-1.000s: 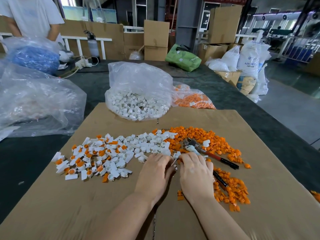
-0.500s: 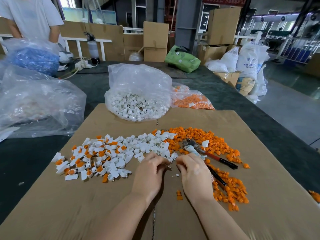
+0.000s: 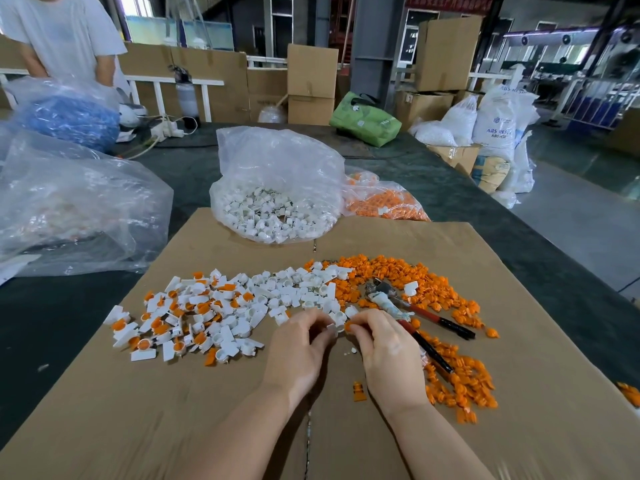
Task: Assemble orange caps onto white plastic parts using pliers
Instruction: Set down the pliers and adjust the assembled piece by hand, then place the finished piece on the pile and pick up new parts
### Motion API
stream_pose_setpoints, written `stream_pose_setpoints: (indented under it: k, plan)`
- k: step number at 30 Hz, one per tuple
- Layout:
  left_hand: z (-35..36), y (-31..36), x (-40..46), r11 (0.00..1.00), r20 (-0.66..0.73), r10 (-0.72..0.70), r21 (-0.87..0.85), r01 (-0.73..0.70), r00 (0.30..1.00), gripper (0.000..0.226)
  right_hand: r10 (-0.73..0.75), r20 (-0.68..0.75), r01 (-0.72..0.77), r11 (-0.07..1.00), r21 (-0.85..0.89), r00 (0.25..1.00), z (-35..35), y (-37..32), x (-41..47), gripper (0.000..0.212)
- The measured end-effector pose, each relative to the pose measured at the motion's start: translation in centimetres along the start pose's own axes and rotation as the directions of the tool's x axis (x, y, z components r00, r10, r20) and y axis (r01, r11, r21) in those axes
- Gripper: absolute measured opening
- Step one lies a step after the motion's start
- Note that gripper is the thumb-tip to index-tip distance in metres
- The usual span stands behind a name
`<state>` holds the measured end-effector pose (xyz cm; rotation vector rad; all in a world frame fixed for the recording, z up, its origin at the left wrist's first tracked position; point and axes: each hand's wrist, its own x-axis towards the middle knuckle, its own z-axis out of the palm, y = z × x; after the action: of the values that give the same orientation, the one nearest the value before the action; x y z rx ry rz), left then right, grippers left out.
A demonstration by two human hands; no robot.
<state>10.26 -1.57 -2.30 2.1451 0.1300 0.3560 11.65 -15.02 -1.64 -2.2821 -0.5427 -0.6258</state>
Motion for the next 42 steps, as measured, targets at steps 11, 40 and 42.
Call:
stream_pose_setpoints:
  k: [11,40,42]
  plan:
    - [-0.2,-0.26,0.03,0.986,0.053,-0.07,-0.151,0.077,0.996,0.013,-0.025,-0.001,0.025,0.998,-0.054,1.0,0.17,-0.13,0.14,0.013]
    - [-0.23,-0.34,-0.39,0.984,0.037,-0.081,-0.156,0.085,0.996,0.01,-0.193,0.05,0.198,0.97,-0.14,0.98,0.41,-0.1,-0.14,0.026]
    - [-0.27,-0.25,-0.33,0.978,0.022,-0.096,-0.184,0.098,0.995,0.014,-0.184,0.065,0.19,0.977,-0.096,0.981,0.27,-0.11,-0.19,0.019]
